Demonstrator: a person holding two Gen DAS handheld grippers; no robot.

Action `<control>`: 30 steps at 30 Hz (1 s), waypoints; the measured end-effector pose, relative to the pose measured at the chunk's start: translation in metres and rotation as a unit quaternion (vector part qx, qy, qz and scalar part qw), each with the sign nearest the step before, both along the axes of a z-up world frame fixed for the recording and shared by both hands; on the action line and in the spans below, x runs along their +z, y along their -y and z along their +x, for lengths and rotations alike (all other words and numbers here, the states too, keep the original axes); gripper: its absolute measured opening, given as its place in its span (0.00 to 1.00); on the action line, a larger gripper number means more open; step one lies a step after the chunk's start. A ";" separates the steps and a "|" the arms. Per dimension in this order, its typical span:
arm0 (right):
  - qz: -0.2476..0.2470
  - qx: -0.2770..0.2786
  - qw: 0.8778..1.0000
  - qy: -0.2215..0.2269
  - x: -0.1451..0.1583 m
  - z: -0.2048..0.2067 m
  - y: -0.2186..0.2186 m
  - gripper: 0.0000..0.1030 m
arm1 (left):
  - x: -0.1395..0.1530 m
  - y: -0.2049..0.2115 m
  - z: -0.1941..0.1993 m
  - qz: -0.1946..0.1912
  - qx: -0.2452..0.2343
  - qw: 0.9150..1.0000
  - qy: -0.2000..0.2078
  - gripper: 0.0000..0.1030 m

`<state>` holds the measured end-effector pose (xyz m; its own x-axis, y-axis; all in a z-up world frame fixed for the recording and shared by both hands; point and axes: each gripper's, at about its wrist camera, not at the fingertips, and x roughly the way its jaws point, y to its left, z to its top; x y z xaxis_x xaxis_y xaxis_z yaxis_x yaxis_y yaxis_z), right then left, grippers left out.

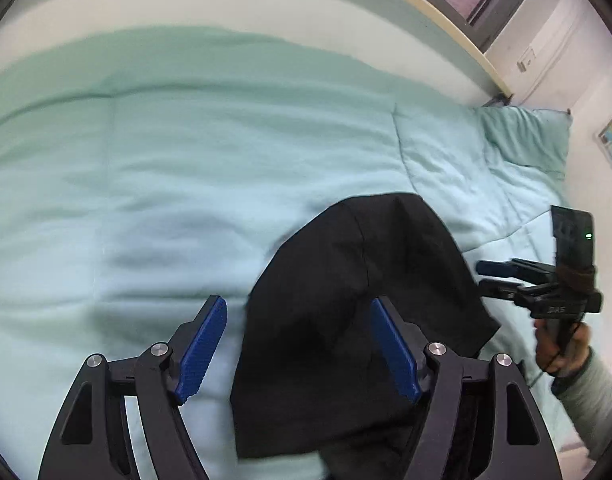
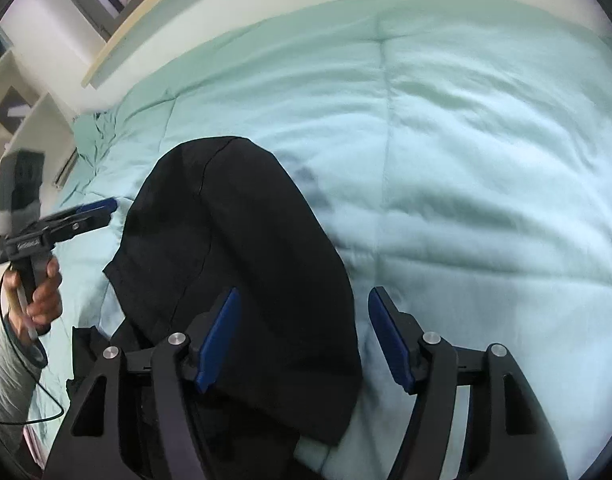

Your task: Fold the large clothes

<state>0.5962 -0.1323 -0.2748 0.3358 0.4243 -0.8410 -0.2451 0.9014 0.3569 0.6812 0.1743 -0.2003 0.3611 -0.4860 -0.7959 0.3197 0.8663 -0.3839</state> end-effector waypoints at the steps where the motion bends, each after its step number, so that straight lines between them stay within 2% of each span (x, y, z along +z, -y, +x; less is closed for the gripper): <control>1: 0.003 0.011 1.000 -0.005 -0.001 0.006 -0.005 0.68 | -0.004 -0.001 0.008 -0.019 -0.003 1.000 -0.012 0.74; 3: 0.005 0.027 1.000 -0.011 -0.007 0.023 -0.010 0.68 | -0.016 -0.003 0.025 -0.065 -0.019 0.997 -0.045 0.74; 4: 0.012 0.036 0.999 -0.015 -0.009 0.029 -0.014 0.68 | -0.021 -0.003 0.030 -0.072 -0.019 0.996 -0.055 0.74; 5: 0.018 0.041 0.999 -0.016 -0.013 0.034 -0.030 0.68 | -0.028 -0.001 0.036 -0.068 -0.016 0.996 -0.062 0.74; 7: 0.027 0.044 0.999 -0.016 -0.018 0.046 -0.034 0.70 | -0.037 0.001 0.041 -0.056 -0.010 0.996 -0.062 0.74; 9: 0.037 0.041 0.998 -0.033 -0.023 0.054 -0.032 0.71 | -0.048 0.014 0.038 -0.062 -0.021 0.996 -0.067 0.70; 12: 0.052 0.054 0.996 -0.045 -0.032 0.057 -0.047 0.71 | -0.044 0.032 0.028 -0.037 -0.047 0.997 -0.046 0.47; 13: 0.044 0.058 0.997 -0.039 -0.032 0.054 -0.052 0.66 | -0.040 0.038 0.023 -0.026 -0.060 0.997 -0.038 0.24; 14: 0.040 0.061 0.997 -0.034 -0.031 0.050 -0.054 0.42 | -0.037 0.045 0.020 -0.019 -0.064 0.997 -0.032 0.19; 15: 0.033 0.063 0.997 -0.020 -0.026 0.042 -0.057 0.25 | -0.032 0.047 0.015 -0.010 -0.063 0.998 -0.022 0.18; 17: 0.018 0.066 0.997 0.021 -0.008 0.021 -0.060 0.17 | -0.018 0.048 -0.002 0.001 -0.067 0.998 -0.002 0.15; 20: -0.008 0.082 0.993 0.080 0.031 -0.028 -0.065 0.14 | 0.020 0.036 -0.048 -0.007 -0.077 0.996 0.038 0.14; 25: -0.050 0.083 0.983 0.157 0.091 -0.117 -0.069 0.14 | 0.077 0.036 -0.142 0.014 -0.093 0.989 0.111 0.14; 27: -0.067 0.079 0.978 0.179 0.105 -0.151 -0.071 0.14 | 0.088 0.041 -0.172 0.027 -0.086 0.988 0.122 0.15; 30: -0.123 0.079 0.964 0.222 0.123 -0.218 -0.084 0.14 | 0.103 0.039 -0.227 0.045 -0.085 0.986 0.139 0.15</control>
